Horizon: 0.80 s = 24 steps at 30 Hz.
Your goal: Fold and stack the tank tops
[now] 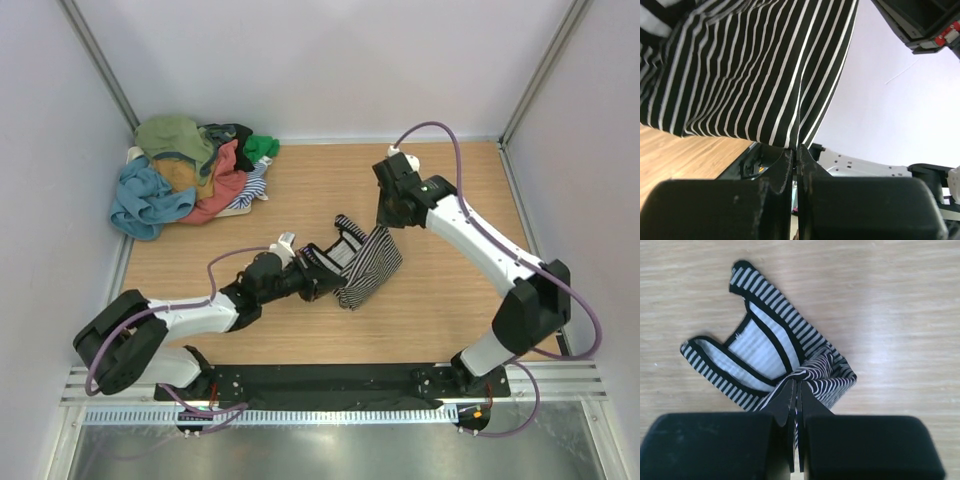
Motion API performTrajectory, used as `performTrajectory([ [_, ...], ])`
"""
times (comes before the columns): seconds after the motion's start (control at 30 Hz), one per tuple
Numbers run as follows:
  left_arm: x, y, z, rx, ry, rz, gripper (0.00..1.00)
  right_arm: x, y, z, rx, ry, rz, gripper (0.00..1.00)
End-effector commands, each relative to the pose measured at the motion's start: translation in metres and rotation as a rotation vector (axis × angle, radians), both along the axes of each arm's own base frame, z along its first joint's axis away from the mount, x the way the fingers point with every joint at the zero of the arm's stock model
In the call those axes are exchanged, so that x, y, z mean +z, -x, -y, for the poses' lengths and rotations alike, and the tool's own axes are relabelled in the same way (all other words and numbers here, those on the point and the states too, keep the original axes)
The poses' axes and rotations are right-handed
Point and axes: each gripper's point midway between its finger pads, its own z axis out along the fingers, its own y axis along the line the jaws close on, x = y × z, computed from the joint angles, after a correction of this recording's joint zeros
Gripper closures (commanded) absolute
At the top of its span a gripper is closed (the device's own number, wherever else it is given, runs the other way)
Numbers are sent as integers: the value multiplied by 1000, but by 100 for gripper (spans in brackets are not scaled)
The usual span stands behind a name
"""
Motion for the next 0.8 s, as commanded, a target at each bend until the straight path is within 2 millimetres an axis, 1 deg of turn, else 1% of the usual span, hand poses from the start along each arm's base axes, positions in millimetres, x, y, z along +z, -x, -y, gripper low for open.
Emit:
performTrajectory([
  [0.0, 14, 2, -9, -79, 64, 12, 99, 29, -49, -14, -26, -43, 131, 96],
  [0.03, 15, 0, -12, -90, 73, 8, 99, 29, -53, -19, -23, -52, 128, 96],
  [0.07, 13, -12, -21, -57, 74, 4, 99, 35, -60, -23, -22, -69, 146, 95],
  [0.1, 14, -18, -24, -50, 76, 9, 99, 34, -65, -27, -23, -74, 146, 95],
  [0.13, 15, -22, -27, -48, 80, 8, 99, 26, -71, -30, -27, -65, 131, 95],
  [0.17, 12, -32, -34, -31, 77, 2, 99, 29, -78, -35, -29, -81, 145, 94],
  [0.2, 11, -35, -37, -30, 76, 1, 99, 29, -83, -39, -30, -88, 149, 94],
  [0.23, 12, -40, -39, -24, 76, 4, 99, 19, -91, -42, -35, -87, 140, 94],
  [0.27, 6, -47, -43, -18, 67, -10, 98, 21, -96, -47, -31, -110, 146, 94],
  [0.3, 3, -51, -45, -16, 61, -12, 98, 19, -101, -51, -30, -118, 148, 94],
  [0.33, 4, -60, -49, -3, 63, -10, 98, 8, -108, -54, -33, -116, 140, 94],
  [0.37, -4, -64, -49, -9, 59, -26, 97, 10, -114, -57, -41, -126, 154, 94],
  [0.4, -8, -68, -51, -6, 55, -35, 97, 8, -119, -58, -49, -128, 160, 94],
  [0.43, -8, -79, -56, 11, 61, -35, 97, 5, -125, -58, -63, -128, 169, 94],
  [0.47, -7, -85, -57, 8, 77, -25, 97, -1, -134, -57, -85, -130, 167, 94],
  [0.5, -19, -91, -59, 14, 75, -58, 97, -2, -139, -57, -96, -135, 173, 94],
  [0.53, -20, -103, -67, 39, 92, -72, 97, -2, -147, -59, -101, -150, 192, 94],
  [0.57, -16, -110, -69, 44, 118, -48, 97, -10, -152, -59, -110, -153, 189, 94],
  [0.6, -29, -116, -70, 43, 121, -80, 97, -11, -160, -63, -112, -177, 211, 94],
  [0.63, -26, -125, -75, 61, 146, -70, 97, -13, -165, -64, -115, -182, 217, 94],
  [0.67, -28, -129, -77, 61, 155, -75, 97, -22, -170, -65, -120, -183, 208, 94],
  [0.7, -41, -135, -78, 68, 153, -103, 97, -24, -175, -68, -120, -191, 220, 93],
  [0.73, -40, -141, -81, 80, 171, -96, 96, -25, -180, -70, -122, -200, 228, 92],
  [0.77, -44, -144, -82, 84, 176, -104, 94, -26, -184, -71, -124, -206, 232, 91],
])
